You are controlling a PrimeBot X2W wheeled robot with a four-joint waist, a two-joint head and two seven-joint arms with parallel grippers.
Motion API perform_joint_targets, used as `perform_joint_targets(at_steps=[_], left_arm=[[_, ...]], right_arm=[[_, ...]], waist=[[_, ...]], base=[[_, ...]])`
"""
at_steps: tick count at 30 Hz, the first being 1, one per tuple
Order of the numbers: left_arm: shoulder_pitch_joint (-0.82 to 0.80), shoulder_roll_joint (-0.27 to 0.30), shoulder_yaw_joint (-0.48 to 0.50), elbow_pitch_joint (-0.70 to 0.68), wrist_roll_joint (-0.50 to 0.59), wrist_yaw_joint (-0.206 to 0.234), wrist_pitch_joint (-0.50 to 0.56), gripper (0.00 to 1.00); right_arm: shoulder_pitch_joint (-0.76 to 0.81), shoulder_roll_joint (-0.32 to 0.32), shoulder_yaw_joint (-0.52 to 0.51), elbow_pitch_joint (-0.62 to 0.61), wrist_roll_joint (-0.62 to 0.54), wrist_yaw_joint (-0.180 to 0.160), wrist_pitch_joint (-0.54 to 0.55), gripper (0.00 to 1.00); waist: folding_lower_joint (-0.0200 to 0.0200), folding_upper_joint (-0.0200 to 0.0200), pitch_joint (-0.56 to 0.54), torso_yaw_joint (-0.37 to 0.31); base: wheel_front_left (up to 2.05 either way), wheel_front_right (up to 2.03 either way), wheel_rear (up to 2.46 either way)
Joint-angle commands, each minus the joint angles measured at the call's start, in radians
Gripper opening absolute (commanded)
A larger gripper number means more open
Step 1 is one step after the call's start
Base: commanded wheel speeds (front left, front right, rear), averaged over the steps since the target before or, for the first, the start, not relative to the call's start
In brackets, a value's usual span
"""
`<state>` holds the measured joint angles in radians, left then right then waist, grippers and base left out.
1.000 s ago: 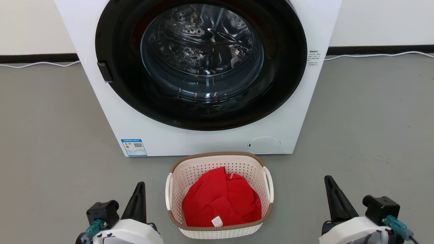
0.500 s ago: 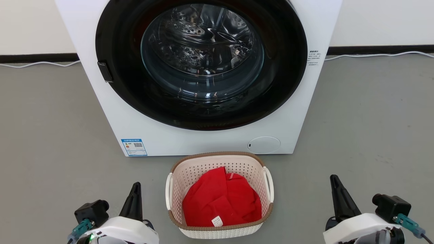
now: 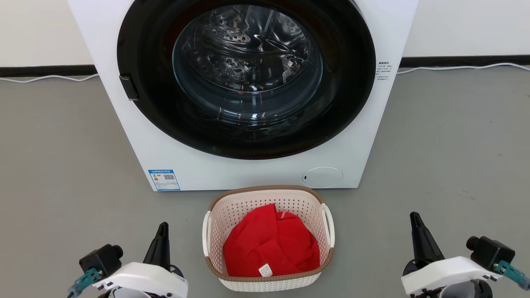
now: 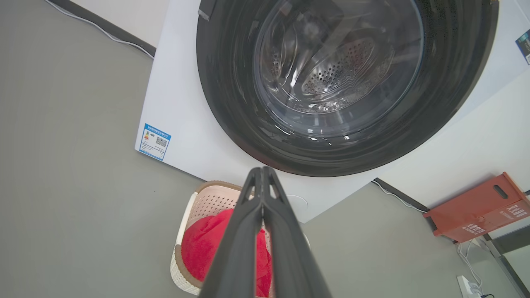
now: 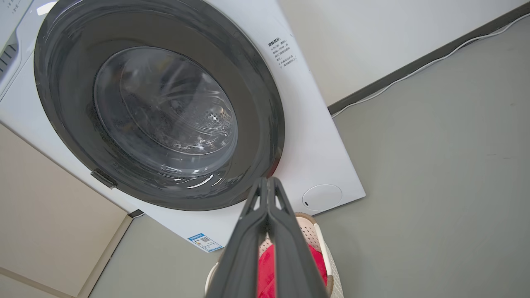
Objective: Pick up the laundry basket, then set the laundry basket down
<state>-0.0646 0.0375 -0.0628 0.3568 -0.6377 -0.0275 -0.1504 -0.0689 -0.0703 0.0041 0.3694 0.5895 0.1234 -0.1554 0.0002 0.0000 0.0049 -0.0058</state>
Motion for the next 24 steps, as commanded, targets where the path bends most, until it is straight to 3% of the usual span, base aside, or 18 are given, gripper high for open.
perform_joint_targets(at_steps=[1, 24], left_arm=[[-0.034, 0.006, 0.017, -0.032, -0.03, -0.009, 0.003, 0.0], [-0.036, 0.008, 0.058, -0.052, -0.27, -0.033, 0.069, 0.0]], right_arm=[[-0.034, -0.003, -0.002, -0.032, 0.029, 0.002, 0.009, 0.0], [-0.035, 0.003, -0.031, -0.055, 0.281, 0.003, 0.076, 0.0]], waist=[[-0.0002, 0.0, 0.0, 0.0], [-0.0002, 0.0, 0.0, 0.002]], base=[[0.0, 0.0, 0.0], [0.0, 0.0, 0.0]])
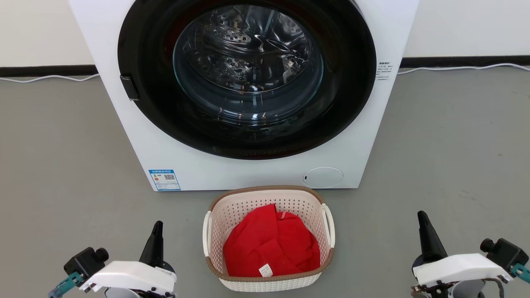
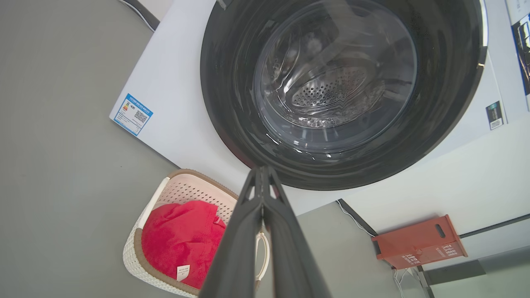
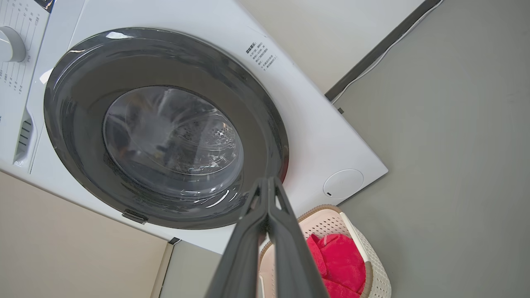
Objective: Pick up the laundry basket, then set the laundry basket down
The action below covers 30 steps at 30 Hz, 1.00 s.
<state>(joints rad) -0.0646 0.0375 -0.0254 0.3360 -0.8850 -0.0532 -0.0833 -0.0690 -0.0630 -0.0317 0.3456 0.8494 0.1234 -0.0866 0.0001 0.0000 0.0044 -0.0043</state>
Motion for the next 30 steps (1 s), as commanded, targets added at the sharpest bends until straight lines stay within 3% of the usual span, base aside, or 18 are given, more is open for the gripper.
perform_joint_targets(at_steps=[1, 30], left_arm=[[-0.037, 0.008, 0.022, -0.032, -0.033, -0.008, 0.005, 0.0], [-0.04, 0.01, 0.072, -0.057, -0.324, -0.037, 0.086, 0.0]], right_arm=[[-0.035, -0.004, 0.003, -0.033, 0.032, 0.003, 0.01, 0.0], [-0.037, 0.003, -0.033, -0.061, 0.339, 0.005, 0.09, 0.0]], waist=[[-0.0001, 0.0, 0.0, 0.0], [-0.0001, 0.0, -0.001, 0.002]], base=[[0.0, 0.0, 0.0], [0.0, 0.0, 0.0]])
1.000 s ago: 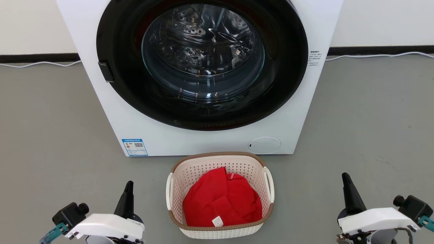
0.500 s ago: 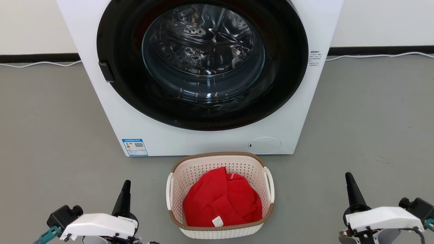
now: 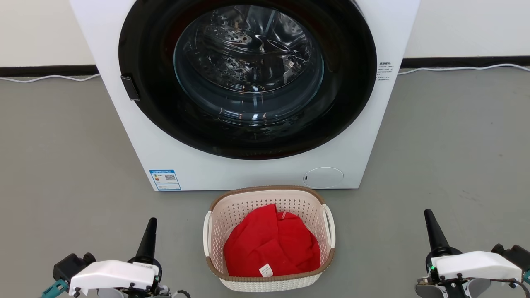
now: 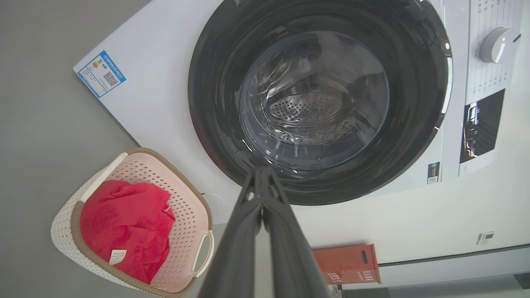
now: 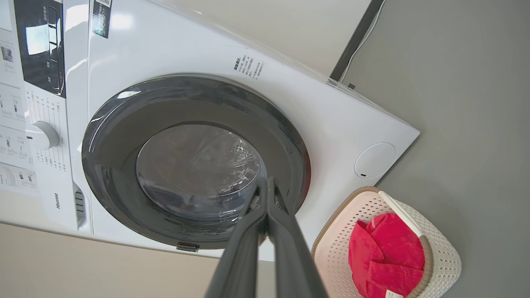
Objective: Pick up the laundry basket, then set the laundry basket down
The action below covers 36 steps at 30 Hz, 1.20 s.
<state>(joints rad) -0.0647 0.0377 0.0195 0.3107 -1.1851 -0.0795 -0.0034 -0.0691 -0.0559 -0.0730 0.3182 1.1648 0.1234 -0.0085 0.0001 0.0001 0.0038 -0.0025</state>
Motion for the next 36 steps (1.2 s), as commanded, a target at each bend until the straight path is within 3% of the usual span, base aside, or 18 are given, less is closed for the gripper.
perform_joint_targets(at_steps=[1, 36], left_arm=[[-0.04, 0.01, 0.029, -0.033, -0.035, -0.012, 0.009, 0.0], [-0.043, 0.012, 0.091, -0.063, -0.399, -0.049, 0.11, 0.0]], right_arm=[[-0.037, -0.004, 0.007, -0.035, 0.035, 0.005, 0.015, 0.0], [-0.039, 0.005, -0.038, -0.071, 0.418, 0.007, 0.115, 0.0]], waist=[[-0.0001, -0.0001, 0.0, 0.0], [-0.0001, -0.0001, -0.001, 0.002]], base=[[0.0, 0.0, 0.0], [0.0, 0.0, 0.0]])
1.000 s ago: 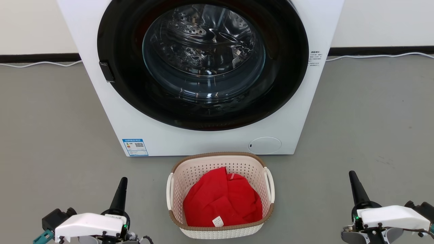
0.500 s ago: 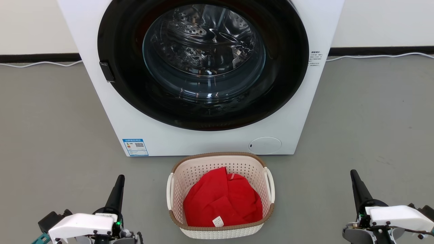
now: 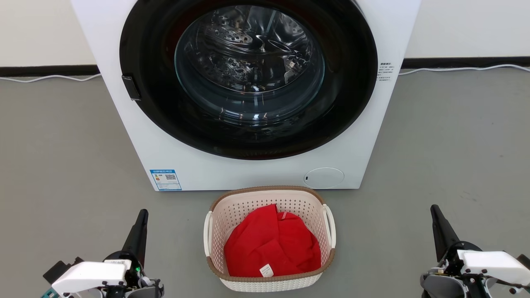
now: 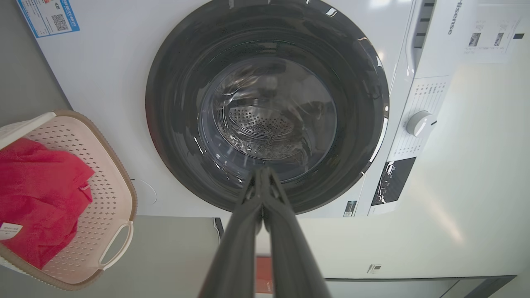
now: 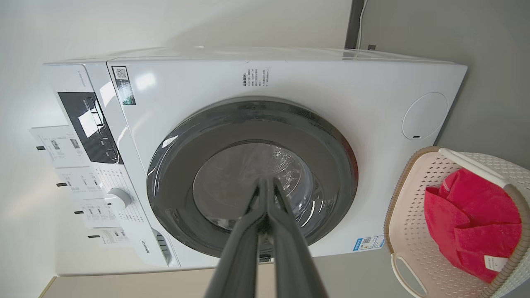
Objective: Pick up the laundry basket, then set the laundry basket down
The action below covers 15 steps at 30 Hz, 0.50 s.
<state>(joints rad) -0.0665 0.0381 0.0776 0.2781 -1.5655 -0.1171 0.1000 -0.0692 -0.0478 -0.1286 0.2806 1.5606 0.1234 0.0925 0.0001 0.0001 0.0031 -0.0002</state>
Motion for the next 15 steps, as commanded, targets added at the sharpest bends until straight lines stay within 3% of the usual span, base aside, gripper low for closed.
perform_joint_targets(at_steps=[1, 15], left_arm=[[-0.042, 0.012, 0.034, -0.031, -0.029, -0.012, 0.01, 0.0], [-0.042, 0.012, 0.036, -0.033, -0.043, -0.014, 0.013, 0.0]], right_arm=[[-0.039, -0.003, 0.016, -0.034, 0.033, 0.007, 0.017, 0.0], [-0.039, -0.002, 0.014, -0.036, 0.048, 0.007, 0.021, 0.0]], waist=[[0.0, -0.0001, 0.0, 0.0], [0.0, -0.0001, 0.0, 0.0]], base=[[0.0, 0.0, 0.0], [0.0, 0.0, 0.0]])
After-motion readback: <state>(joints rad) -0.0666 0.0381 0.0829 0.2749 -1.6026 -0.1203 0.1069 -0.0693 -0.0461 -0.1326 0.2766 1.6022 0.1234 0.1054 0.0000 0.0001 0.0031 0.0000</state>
